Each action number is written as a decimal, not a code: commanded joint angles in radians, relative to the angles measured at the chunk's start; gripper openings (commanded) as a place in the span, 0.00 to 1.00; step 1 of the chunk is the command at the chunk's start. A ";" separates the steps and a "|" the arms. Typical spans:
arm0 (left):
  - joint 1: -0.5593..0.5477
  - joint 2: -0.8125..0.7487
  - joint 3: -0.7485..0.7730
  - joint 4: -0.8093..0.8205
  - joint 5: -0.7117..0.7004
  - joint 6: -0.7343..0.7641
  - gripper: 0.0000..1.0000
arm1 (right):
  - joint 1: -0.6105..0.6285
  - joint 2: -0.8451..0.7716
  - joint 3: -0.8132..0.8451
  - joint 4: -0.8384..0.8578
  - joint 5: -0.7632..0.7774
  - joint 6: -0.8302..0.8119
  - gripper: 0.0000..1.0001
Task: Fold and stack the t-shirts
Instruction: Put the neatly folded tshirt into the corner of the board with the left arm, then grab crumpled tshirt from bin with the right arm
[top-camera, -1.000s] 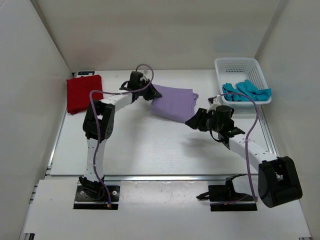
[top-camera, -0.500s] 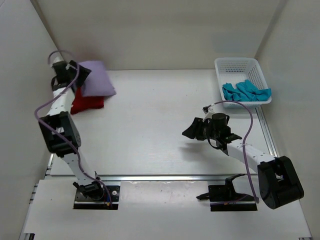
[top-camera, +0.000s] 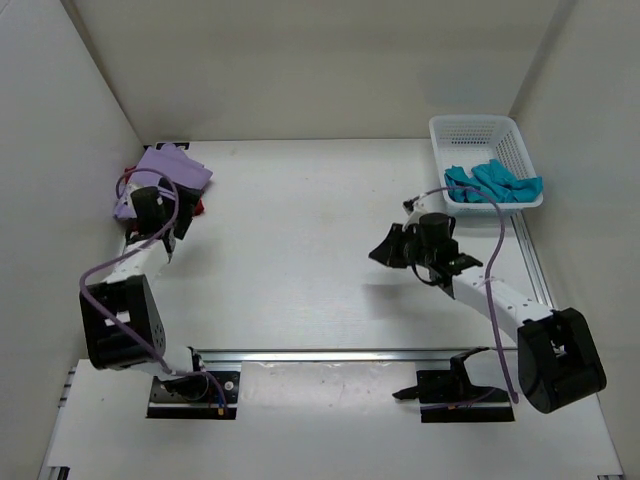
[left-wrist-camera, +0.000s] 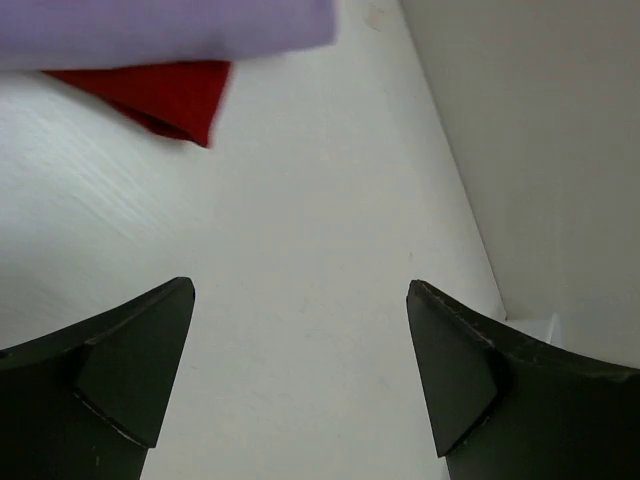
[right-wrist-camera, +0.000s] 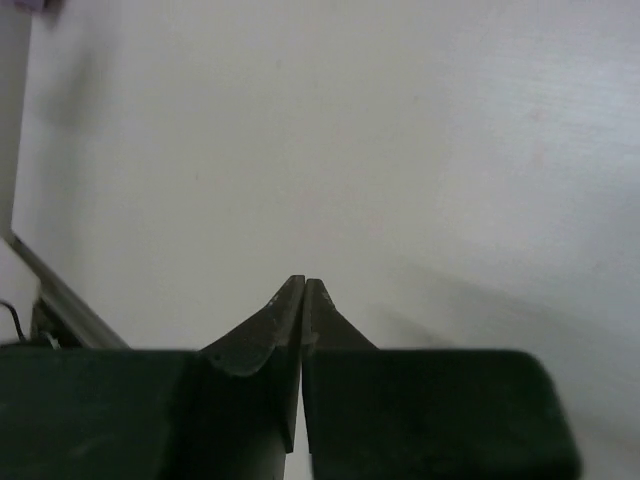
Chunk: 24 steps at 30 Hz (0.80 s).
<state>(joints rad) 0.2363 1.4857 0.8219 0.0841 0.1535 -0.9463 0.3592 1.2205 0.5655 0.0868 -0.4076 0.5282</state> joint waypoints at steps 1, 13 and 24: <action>-0.179 -0.107 -0.030 0.155 -0.014 0.003 0.98 | -0.066 0.017 0.193 -0.053 0.151 -0.069 0.00; -1.006 0.078 -0.047 0.151 0.208 0.192 0.99 | -0.517 0.410 0.779 -0.349 0.437 -0.327 0.35; -0.961 -0.128 -0.297 0.169 0.219 0.195 0.98 | -0.520 0.599 0.913 -0.516 0.446 -0.389 0.56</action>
<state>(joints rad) -0.7483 1.4200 0.5232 0.2016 0.3458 -0.7670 -0.1627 1.8153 1.4345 -0.4049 0.0193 0.1528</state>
